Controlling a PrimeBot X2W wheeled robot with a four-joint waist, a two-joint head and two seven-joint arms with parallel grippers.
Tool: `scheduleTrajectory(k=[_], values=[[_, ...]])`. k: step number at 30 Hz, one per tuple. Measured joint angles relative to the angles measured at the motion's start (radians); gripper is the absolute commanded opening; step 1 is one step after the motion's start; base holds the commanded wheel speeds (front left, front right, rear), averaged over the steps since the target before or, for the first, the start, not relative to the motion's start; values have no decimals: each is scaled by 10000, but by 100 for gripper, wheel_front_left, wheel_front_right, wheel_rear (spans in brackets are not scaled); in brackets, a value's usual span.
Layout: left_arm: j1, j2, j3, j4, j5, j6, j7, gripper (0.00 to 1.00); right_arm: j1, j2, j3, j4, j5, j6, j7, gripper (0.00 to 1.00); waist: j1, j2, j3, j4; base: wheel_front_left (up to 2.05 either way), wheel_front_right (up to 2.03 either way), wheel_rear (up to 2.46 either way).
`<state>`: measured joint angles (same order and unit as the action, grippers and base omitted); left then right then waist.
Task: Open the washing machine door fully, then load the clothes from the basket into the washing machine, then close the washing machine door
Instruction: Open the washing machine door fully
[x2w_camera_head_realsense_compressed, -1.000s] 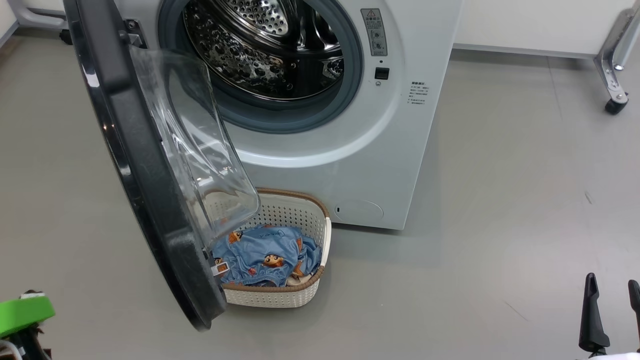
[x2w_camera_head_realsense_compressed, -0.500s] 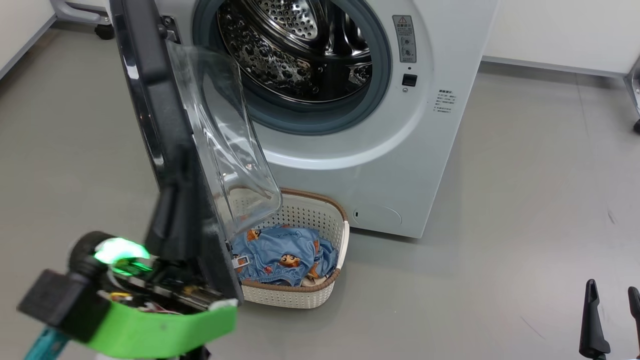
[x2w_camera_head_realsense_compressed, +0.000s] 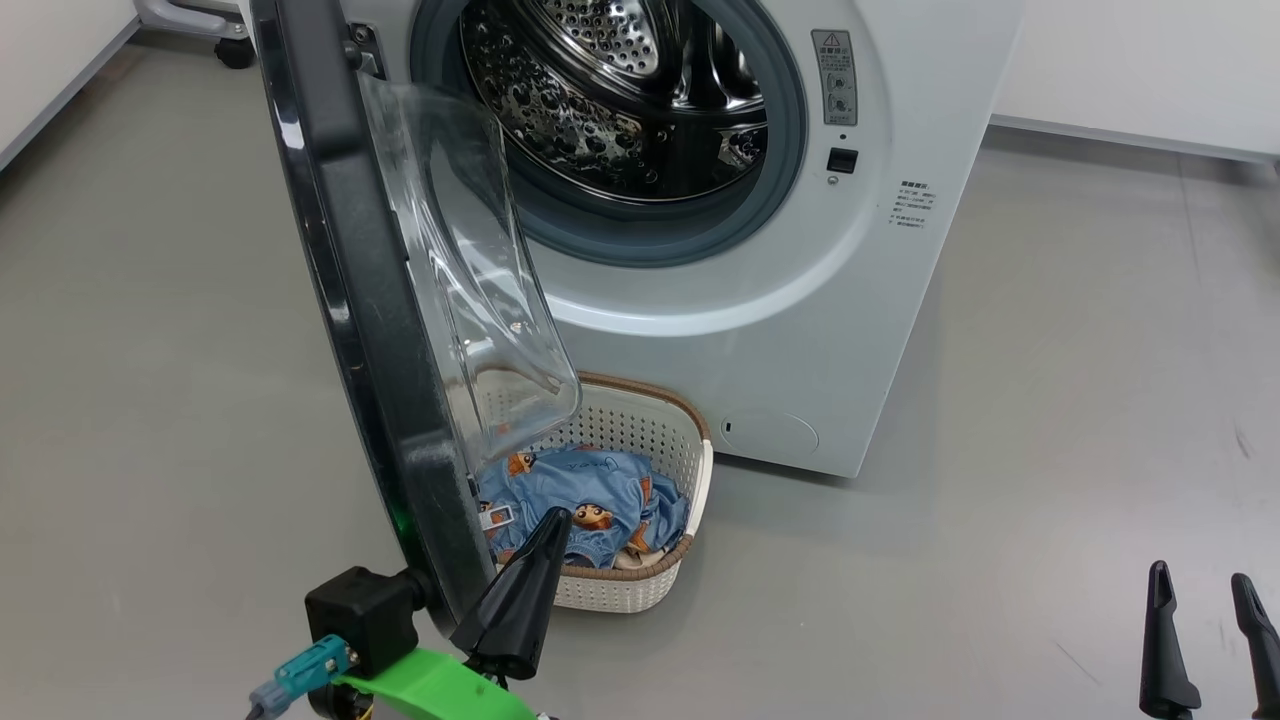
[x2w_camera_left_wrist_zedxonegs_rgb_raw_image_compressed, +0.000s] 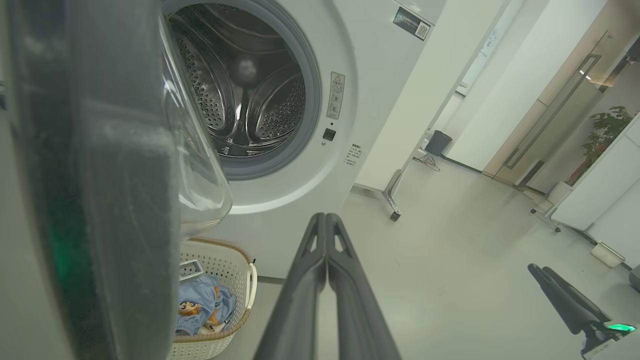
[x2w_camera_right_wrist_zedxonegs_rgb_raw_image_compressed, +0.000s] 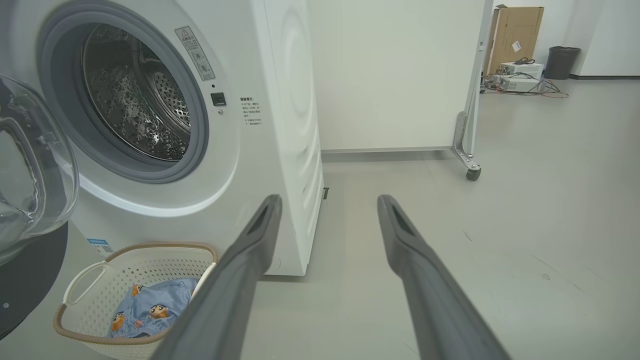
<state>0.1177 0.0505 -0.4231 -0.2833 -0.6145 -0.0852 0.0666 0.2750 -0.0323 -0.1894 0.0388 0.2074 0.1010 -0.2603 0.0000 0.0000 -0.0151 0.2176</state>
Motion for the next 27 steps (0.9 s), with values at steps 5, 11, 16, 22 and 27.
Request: scheduleTrajectory(k=[5,11,16,22,27], values=[[-14,21,159,550,305,301,215,0,-7,13,40,2,-2,40,0,100,0,0,74,34,0,0,0],[-136,21,322,947,324,543,138,0,-12,15,35,13,-71,92,0,100,0,0,135,20,0,0,0],[-322,17,382,1252,456,696,8,0,-30,17,35,40,-75,115,0,100,0,0,175,-17,0,0,0],[-426,10,558,1678,602,832,-125,0,-40,21,31,59,-75,123,0,100,0,0,208,-64,0,0,0],[-552,8,694,1971,690,945,-293,0,-43,23,29,75,-75,127,0,100,0,0,236,-74,0,0,0]])
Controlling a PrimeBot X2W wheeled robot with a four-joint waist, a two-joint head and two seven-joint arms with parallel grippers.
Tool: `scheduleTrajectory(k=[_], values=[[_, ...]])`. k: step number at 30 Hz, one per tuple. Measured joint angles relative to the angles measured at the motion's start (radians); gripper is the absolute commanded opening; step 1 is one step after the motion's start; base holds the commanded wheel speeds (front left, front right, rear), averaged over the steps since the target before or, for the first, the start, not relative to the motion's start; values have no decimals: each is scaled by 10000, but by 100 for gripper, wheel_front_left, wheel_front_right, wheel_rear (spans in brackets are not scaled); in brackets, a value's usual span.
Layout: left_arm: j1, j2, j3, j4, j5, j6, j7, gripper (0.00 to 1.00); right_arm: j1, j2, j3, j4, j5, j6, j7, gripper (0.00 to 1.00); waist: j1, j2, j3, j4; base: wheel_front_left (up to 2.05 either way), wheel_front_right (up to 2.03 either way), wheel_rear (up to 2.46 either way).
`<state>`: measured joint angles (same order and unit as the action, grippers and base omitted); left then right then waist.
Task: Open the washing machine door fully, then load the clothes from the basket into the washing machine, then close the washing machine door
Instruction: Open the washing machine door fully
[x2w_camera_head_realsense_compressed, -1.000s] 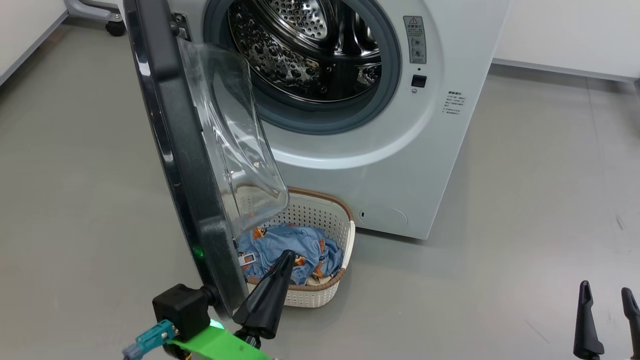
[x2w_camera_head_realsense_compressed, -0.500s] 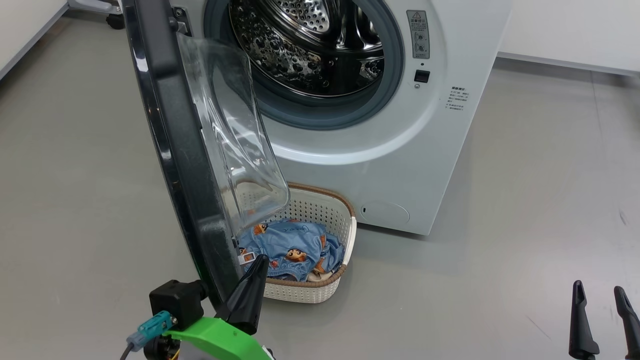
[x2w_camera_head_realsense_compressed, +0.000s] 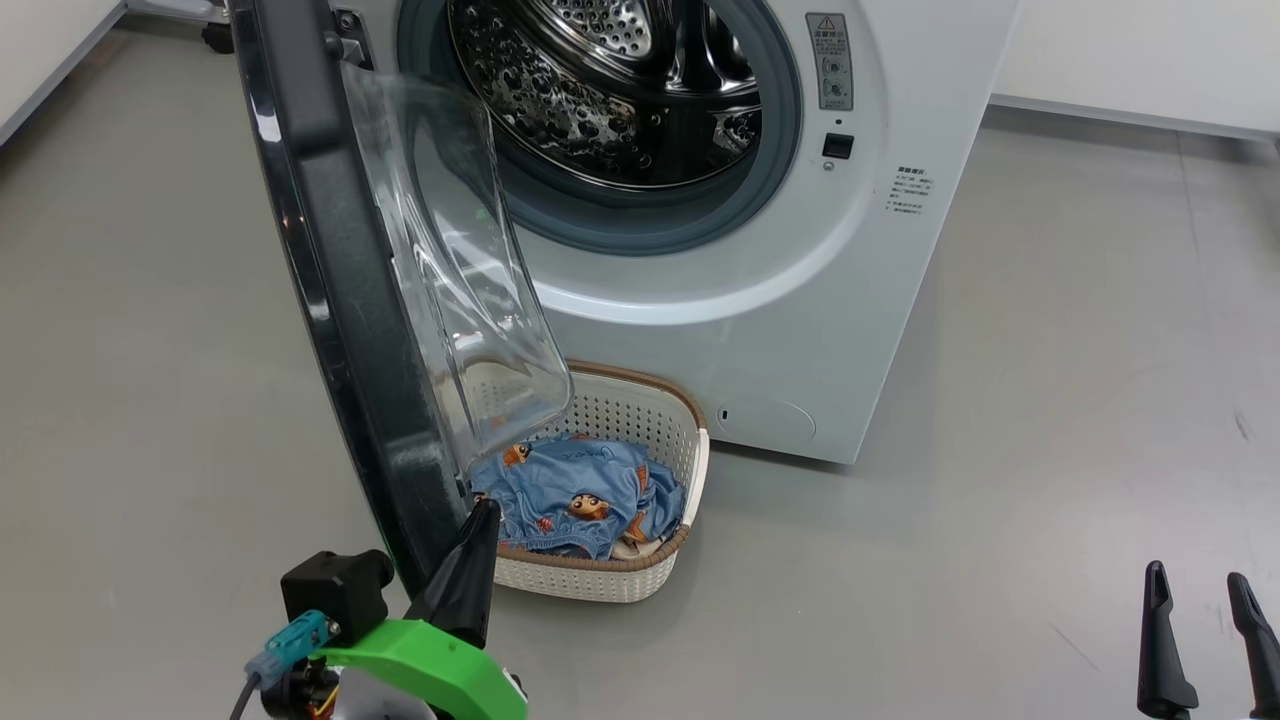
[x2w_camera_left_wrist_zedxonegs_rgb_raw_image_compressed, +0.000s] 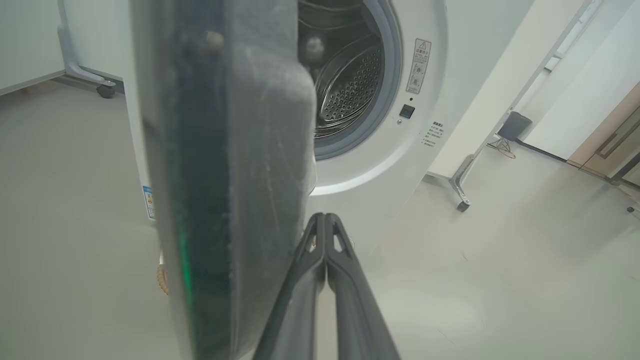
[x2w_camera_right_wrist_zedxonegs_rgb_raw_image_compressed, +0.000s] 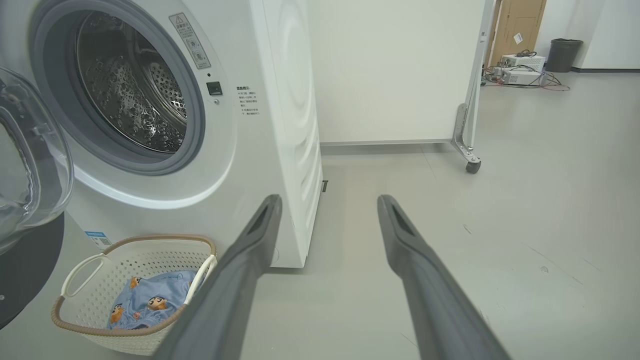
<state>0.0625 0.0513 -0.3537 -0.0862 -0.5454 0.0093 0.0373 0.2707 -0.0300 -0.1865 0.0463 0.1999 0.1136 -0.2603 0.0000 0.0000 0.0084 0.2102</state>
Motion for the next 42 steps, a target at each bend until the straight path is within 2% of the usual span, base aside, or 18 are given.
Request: scheduleTrajectory(k=[10,22,29,42], values=[[-236,-13,-4,355,-8,94,-222,0,-8,6,-125,10,4,2,0,100,0,0,51,173,0,0,0],[-434,-58,-104,619,-19,104,-433,0,-8,10,-136,4,90,29,0,100,0,0,178,834,0,0,0],[-489,-59,-17,813,-19,280,-621,0,-12,10,-148,2,96,31,0,100,0,0,284,1282,0,0,0],[-682,-86,949,1296,-61,616,-1143,0,-35,12,-125,-19,96,84,0,100,0,0,514,2007,0,0,0]])
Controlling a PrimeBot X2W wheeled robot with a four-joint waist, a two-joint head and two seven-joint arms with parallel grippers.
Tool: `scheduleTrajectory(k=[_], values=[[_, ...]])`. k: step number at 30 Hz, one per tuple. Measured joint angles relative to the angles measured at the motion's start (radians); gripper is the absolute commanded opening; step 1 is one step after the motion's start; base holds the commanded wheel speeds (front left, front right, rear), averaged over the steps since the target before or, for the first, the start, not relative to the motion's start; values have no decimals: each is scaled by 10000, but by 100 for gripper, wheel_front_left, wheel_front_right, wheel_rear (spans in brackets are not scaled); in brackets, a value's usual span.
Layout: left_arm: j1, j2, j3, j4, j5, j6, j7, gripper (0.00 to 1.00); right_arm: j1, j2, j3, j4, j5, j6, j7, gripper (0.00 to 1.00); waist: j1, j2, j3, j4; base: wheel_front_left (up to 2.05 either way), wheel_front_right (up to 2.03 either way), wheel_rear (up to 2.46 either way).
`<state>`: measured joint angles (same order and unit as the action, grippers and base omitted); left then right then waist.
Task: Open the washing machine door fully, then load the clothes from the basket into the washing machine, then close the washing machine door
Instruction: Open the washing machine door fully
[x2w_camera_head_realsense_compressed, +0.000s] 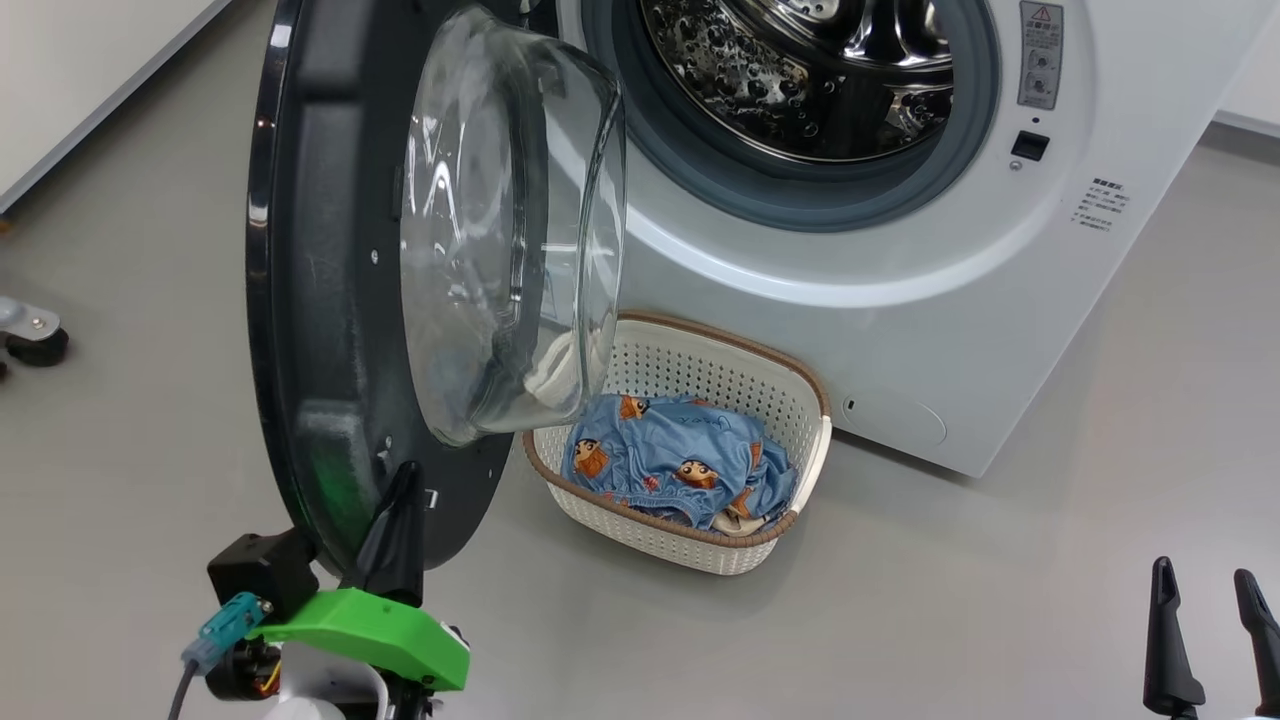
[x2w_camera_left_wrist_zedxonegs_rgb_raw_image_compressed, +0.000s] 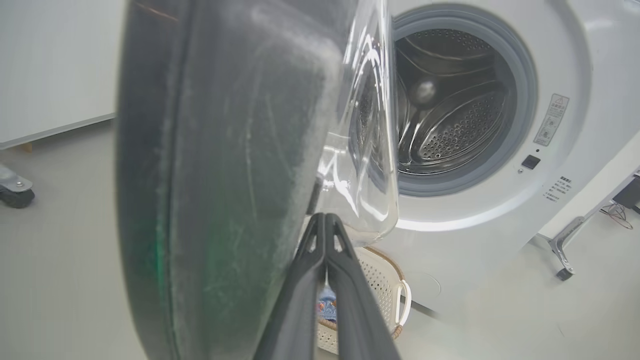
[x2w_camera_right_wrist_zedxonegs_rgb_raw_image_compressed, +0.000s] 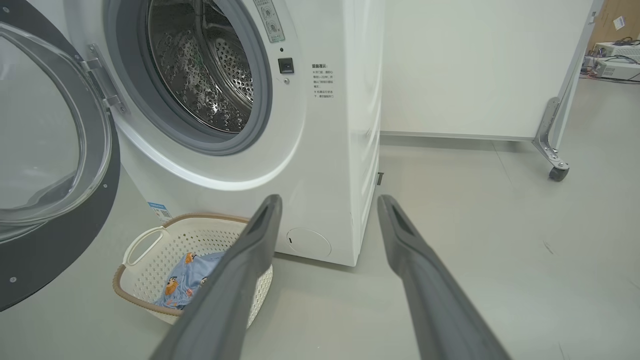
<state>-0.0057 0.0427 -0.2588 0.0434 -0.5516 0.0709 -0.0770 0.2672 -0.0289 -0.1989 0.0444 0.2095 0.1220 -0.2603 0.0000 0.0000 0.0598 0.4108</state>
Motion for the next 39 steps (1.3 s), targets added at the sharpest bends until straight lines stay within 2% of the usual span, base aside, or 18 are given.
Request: scheduleTrajectory(k=[11,24,39], values=[[-353,-21,986,656,-153,224,-612,0,-184,-2,79,-15,-104,0,0,100,0,0,315,270,0,0,0],[-1179,-117,2144,1839,-447,372,-1300,0,-351,-35,127,-2,-384,2,0,100,0,0,646,273,0,0,0],[-2672,391,3931,2888,-115,458,-1693,0,-792,-326,616,-54,-635,4,0,100,0,0,1544,-233,0,0,0]])
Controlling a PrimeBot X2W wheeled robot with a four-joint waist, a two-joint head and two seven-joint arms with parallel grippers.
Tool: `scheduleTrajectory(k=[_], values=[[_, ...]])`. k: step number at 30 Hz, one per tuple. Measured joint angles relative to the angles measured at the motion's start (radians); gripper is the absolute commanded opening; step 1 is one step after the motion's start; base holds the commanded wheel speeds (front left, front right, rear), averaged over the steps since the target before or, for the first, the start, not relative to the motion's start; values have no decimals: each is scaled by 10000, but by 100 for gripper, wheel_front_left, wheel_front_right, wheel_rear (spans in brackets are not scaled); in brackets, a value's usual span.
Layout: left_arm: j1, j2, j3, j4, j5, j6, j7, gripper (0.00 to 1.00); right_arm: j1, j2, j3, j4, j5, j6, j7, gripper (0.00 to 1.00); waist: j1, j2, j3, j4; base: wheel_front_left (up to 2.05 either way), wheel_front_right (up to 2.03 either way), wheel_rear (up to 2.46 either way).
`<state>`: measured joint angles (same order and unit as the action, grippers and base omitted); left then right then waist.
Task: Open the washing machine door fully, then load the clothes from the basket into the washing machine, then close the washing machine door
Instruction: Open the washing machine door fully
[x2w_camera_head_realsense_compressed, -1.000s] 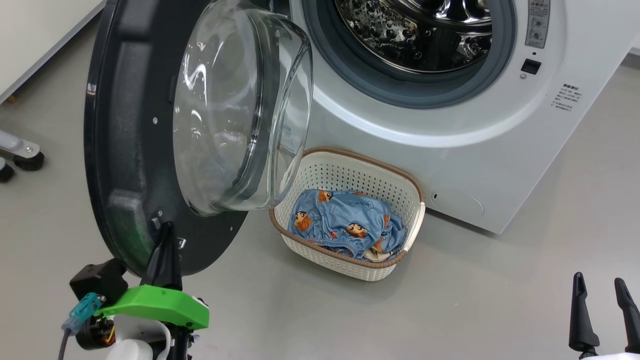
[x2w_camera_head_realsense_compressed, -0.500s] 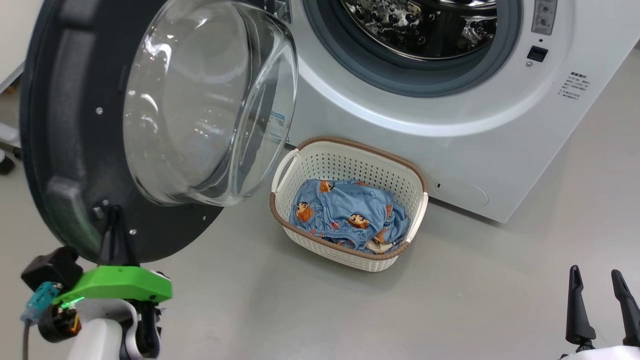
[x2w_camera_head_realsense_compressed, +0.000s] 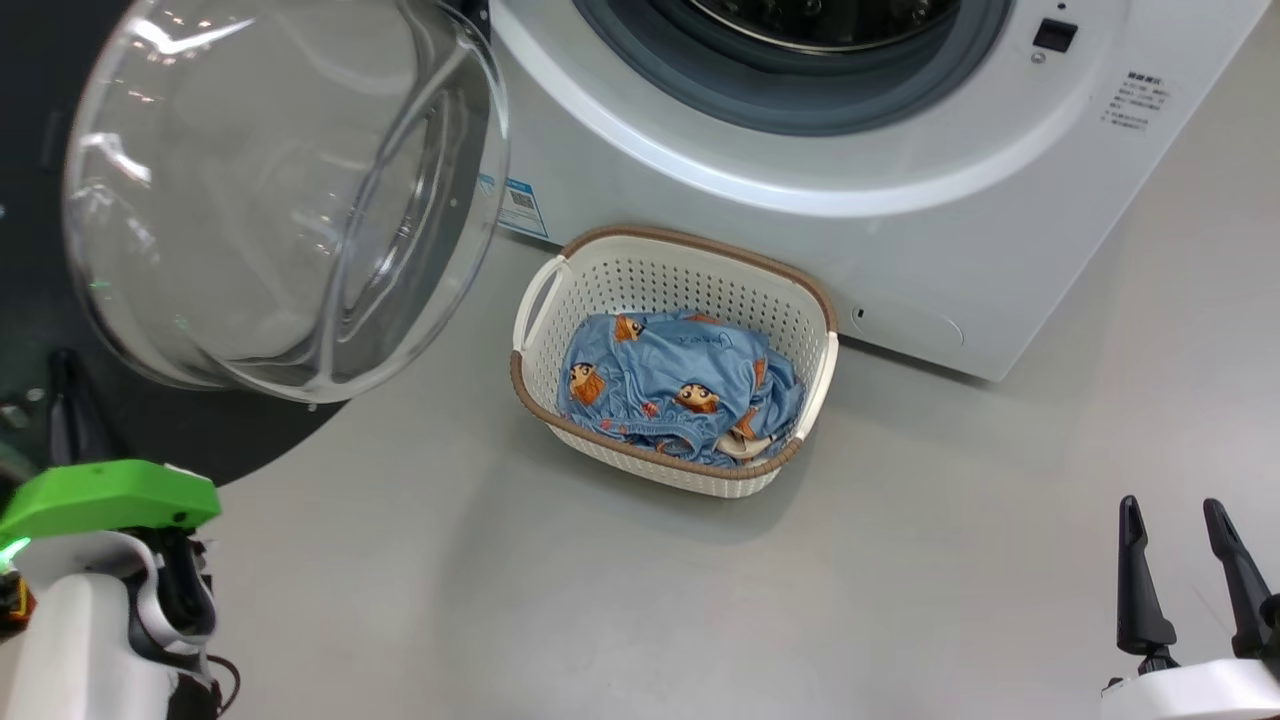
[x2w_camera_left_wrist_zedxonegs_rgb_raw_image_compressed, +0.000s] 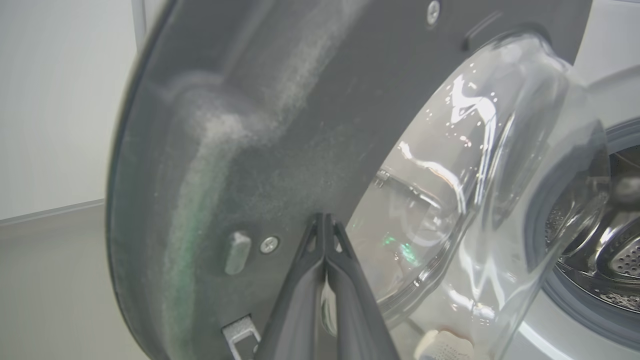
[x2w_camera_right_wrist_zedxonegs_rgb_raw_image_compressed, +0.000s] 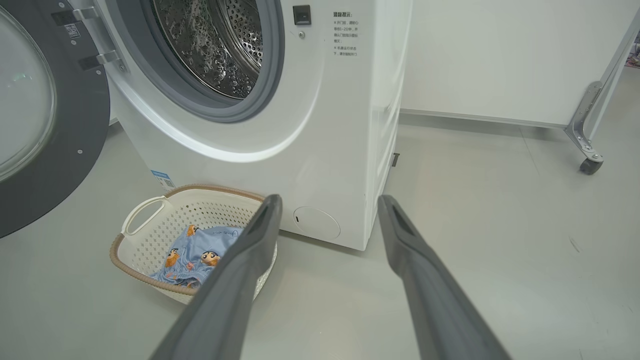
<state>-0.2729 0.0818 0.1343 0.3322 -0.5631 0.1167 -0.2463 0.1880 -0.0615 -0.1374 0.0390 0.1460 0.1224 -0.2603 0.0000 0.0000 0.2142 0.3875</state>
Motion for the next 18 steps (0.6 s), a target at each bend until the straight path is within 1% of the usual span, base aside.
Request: scheduleTrajectory(k=[8,18], values=[[-884,115,930,608,-6,27,-59,0,-429,-174,38,-94,-19,0,0,100,0,0,668,-398,0,0,0],[-1601,224,1668,1312,142,128,-115,0,-676,-224,-92,-65,-52,0,0,100,0,0,1177,-802,0,0,0]])
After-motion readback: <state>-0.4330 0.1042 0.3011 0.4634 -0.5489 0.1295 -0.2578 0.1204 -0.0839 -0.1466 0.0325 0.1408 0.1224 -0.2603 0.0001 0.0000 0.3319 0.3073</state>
